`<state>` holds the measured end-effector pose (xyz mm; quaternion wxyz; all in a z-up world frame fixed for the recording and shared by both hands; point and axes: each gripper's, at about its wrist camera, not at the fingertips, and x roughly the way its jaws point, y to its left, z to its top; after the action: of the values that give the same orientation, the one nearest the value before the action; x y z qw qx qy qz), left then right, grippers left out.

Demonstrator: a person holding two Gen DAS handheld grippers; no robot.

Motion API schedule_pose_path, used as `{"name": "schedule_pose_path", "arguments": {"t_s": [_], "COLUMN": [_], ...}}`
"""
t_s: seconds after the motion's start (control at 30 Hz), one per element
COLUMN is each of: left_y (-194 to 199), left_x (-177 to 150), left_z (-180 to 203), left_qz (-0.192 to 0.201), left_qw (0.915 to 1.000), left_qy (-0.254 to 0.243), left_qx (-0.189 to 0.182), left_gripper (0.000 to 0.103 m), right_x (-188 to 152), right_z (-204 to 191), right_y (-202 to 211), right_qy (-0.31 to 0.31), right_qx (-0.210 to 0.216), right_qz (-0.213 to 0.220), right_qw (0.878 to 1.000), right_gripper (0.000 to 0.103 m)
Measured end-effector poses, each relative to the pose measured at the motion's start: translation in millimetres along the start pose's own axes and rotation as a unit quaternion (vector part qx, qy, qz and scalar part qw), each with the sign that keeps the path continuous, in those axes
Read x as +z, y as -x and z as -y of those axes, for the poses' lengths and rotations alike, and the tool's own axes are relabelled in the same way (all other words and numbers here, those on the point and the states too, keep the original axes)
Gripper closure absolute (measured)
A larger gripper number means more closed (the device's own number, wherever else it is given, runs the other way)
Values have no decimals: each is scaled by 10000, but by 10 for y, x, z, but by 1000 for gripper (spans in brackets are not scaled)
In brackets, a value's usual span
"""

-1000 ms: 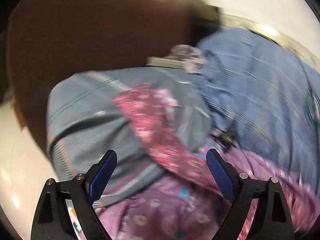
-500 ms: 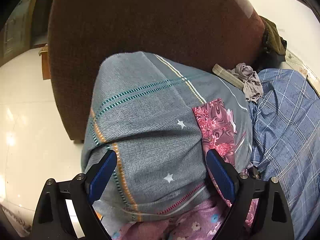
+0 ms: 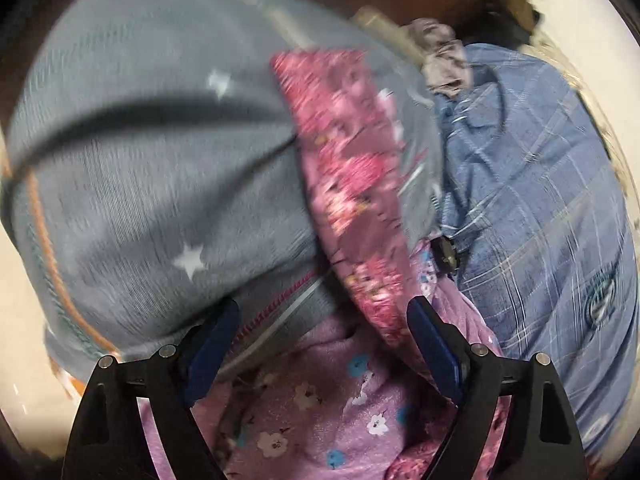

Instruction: Fold small clothes

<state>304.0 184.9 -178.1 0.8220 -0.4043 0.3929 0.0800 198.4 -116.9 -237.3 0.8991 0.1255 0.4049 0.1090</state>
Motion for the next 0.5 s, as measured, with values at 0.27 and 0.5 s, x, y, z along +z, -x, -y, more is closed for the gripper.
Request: {"name": "schedule_pose_path", "arguments": {"t_s": [0.27, 0.5], "left_y": [-596, -689], "left_x": [358, 258], "left_z": [-115, 531], "left_qz": [-436, 514], "left_qw": [9885, 9976], "left_qy": [1159, -471], "left_qx": [-864, -38], "left_gripper": [29, 98], "right_x": [-320, -475], "right_z": [989, 1742], "right_y": [248, 556], "right_qy": [-908, -1469], "right_qx": [-306, -619], "right_qz": [69, 422], "right_qw": [9954, 9863], "right_gripper": [55, 71]}}
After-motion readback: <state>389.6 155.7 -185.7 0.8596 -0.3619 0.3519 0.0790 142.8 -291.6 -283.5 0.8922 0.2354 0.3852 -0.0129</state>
